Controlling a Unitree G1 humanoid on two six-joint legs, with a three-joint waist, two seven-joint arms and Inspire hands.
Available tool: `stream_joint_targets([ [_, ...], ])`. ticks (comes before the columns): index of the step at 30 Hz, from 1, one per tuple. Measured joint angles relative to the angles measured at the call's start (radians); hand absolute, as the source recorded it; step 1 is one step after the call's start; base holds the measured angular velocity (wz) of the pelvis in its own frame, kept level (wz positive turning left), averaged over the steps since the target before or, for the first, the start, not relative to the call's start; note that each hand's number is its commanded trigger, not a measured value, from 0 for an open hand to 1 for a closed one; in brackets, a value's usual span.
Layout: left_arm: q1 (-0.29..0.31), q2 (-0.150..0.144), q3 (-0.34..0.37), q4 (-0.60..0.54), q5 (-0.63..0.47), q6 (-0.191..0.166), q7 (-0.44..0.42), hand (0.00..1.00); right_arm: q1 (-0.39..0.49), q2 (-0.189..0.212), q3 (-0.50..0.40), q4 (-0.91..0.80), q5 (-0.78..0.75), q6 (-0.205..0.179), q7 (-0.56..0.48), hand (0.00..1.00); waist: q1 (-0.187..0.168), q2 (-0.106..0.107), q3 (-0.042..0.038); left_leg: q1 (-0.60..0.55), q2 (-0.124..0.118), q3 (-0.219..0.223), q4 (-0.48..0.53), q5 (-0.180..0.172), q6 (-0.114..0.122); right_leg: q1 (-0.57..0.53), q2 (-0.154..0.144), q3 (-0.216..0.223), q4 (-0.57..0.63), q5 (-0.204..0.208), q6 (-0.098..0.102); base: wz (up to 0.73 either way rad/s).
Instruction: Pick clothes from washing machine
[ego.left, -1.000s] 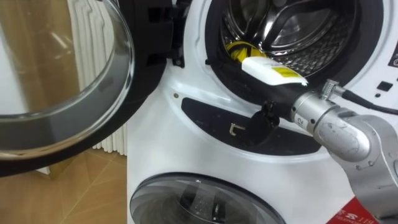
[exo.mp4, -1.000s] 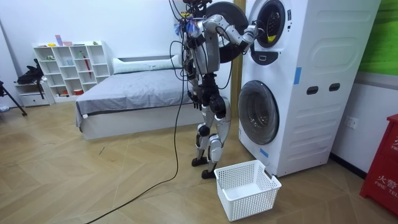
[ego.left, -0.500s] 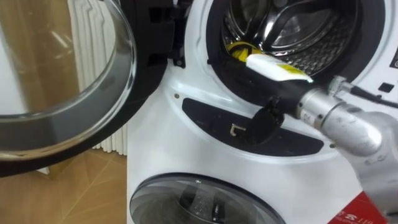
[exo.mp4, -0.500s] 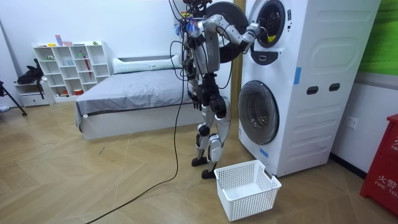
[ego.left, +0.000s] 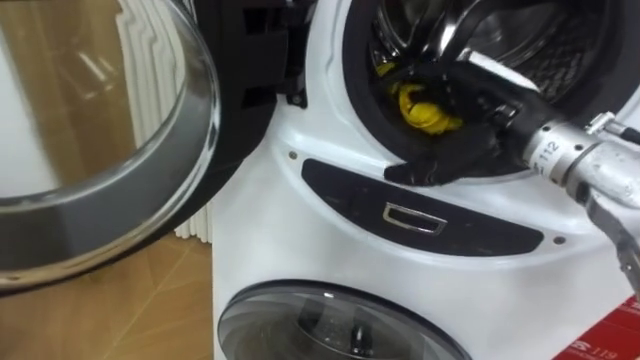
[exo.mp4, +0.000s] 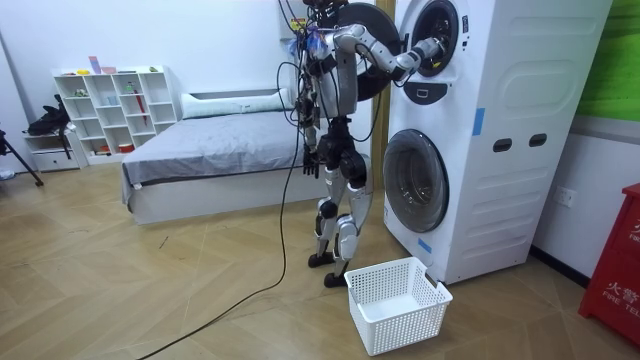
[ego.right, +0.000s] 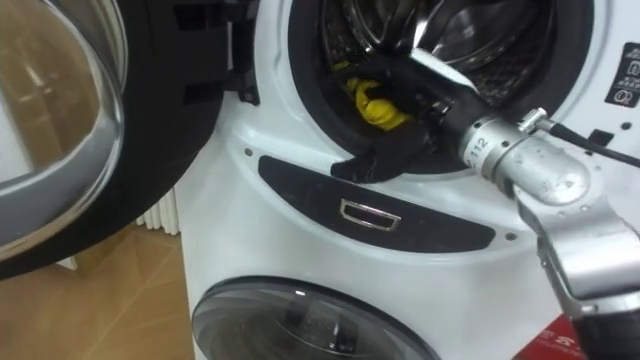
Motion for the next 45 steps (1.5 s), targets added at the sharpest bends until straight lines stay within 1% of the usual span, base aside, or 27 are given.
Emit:
stream_joint_targets([
  [5,-0.006,-0.018,0.0,0.0,-0.001,0.015,0.0,0.0,-0.054,-0.005,0.0,0.1,0.07,0.002,-0.034,0.0,-0.005,0.0,-0.0029,-0.003,-0.002,-0.005,-0.001,0.0,0.0,0.001,-0.002,-0.009,-0.003,-0.003,0.002,0.06],
  [7,-0.008,-0.018,0.0,0.0,-0.001,0.02,-0.001,0.0,-0.061,-0.005,0.0,0.108,0.075,0.004,-0.036,0.0,-0.007,0.0,-0.0037,-0.005,-0.003,-0.009,-0.001,0.0,0.0,0.001,-0.002,-0.012,-0.003,-0.004,0.003,0.07],
  [9,-0.008,-0.018,0.0,0.001,-0.001,0.035,-0.008,0.0,-0.065,-0.005,0.0,0.131,0.082,0.004,-0.036,0.0,-0.004,-0.002,-0.0062,-0.005,-0.005,-0.016,0.0,0.0,0.001,0.003,-0.004,-0.017,-0.002,-0.006,0.005,0.08],
  [11,-0.002,-0.017,0.0,0.001,-0.001,0.039,-0.022,0.0,-0.069,-0.005,0.0,0.149,0.107,0.007,-0.037,0.0,-0.001,-0.001,-0.0076,-0.002,-0.007,-0.016,0.001,0.0,0.001,0.005,-0.006,-0.017,-0.001,-0.006,0.005,0.0],
  [12,0.002,-0.017,0.0,0.001,-0.001,0.04,-0.025,0.0,-0.072,-0.004,0.001,0.165,0.117,0.007,-0.037,0.0,-0.004,-0.001,-0.0102,0.0,-0.007,-0.017,0.002,0.001,0.001,0.005,-0.007,-0.018,-0.001,-0.006,0.005,0.0],
  [14,0.008,-0.017,0.0,0.002,-0.002,0.045,-0.031,0.0,-0.077,-0.004,0.001,0.196,0.119,0.007,-0.039,0.0,-0.005,-0.003,-0.012,0.001,-0.009,-0.02,0.004,0.001,0.001,0.011,-0.009,-0.023,-0.002,-0.005,0.007,0.07],
  [16,0.01,-0.017,0.001,0.002,-0.001,0.047,-0.043,0.0,-0.088,-0.004,0.003,0.226,0.122,0.008,-0.048,0.0,-0.004,-0.002,-0.0119,0.001,-0.012,-0.023,0.009,0.001,0.002,0.014,-0.013,-0.029,-0.001,-0.007,0.009,0.1],
  [18,0.008,-0.016,0.014,0.002,0.001,0.051,-0.048,0.0,-0.094,-0.004,0.003,0.252,0.123,0.01,-0.06,0.0,-0.002,-0.001,-0.0124,-0.001,-0.013,-0.027,0.013,0.0,0.007,0.014,-0.015,-0.032,0.0,-0.009,0.013,0.08],
  [22,0.016,-0.016,0.027,0.002,0.0,0.061,-0.059,0.0,-0.097,-0.004,0.003,0.261,0.128,0.014,-0.08,0.0,-0.002,0.002,-0.0134,-0.004,-0.014,-0.032,0.017,-0.001,0.009,0.017,-0.017,-0.041,0.0,-0.009,0.013,0.06],
  [25,0.018,-0.016,0.03,0.0,0.0,0.071,-0.059,0.0,-0.098,-0.004,0.01,0.261,0.099,0.016,-0.093,0.0,-0.002,0.0,-0.0177,-0.003,-0.015,-0.037,0.018,-0.001,0.009,0.019,-0.017,-0.041,0.004,-0.008,0.013,0.03],
  [28,0.022,-0.016,0.031,-0.013,-0.001,0.08,-0.059,0.0,-0.098,-0.004,0.016,0.261,0.069,0.031,-0.101,0.0,-0.003,-0.001,-0.0193,0.0,-0.015,-0.037,0.018,-0.001,0.009,0.022,-0.017,-0.042,0.005,-0.008,0.013,0.0],
  [30,0.026,-0.017,0.049,-0.034,-0.001,0.082,-0.059,0.0,-0.1,-0.004,0.016,0.262,0.066,0.045,-0.109,0.0,-0.004,-0.005,-0.0226,-0.001,-0.015,-0.037,0.018,-0.001,0.009,0.023,-0.017,-0.042,0.005,-0.009,0.013,0.0],
  [32,0.026,-0.016,0.053,-0.048,-0.001,0.086,-0.058,0.0,-0.106,-0.004,0.017,0.271,0.054,0.048,-0.112,0.0,-0.004,-0.007,-0.0239,-0.001,-0.015,-0.037,0.019,-0.001,0.009,0.023,-0.017,-0.042,0.005,-0.009,0.013,0.0],
  [34,0.025,-0.016,0.053,-0.056,0.0,0.087,-0.058,0.0,-0.13,-0.004,0.025,0.291,0.035,0.055,-0.114,0.0,-0.005,-0.007,-0.024,-0.003,-0.015,-0.037,0.019,-0.001,0.009,0.02,-0.017,-0.041,0.007,-0.009,0.013,0.0],
  [37,0.025,-0.015,0.053,-0.058,0.0,0.087,-0.058,0.0,-0.134,-0.004,0.026,0.294,0.033,0.058,-0.133,0.0,-0.004,-0.009,-0.0247,-0.002,-0.016,-0.037,0.018,-0.001,0.009,0.019,-0.018,-0.041,0.008,-0.009,0.013,0.0],
  [45,0.031,-0.014,0.053,-0.064,0.0,0.086,-0.058,0.0,-0.145,-0.004,0.027,0.321,0.025,0.058,-0.195,0.0,-0.008,-0.017,-0.0204,-0.008,-0.021,-0.045,0.018,-0.001,0.01,0.014,-0.021,-0.039,0.013,-0.013,0.019,0.02],
])
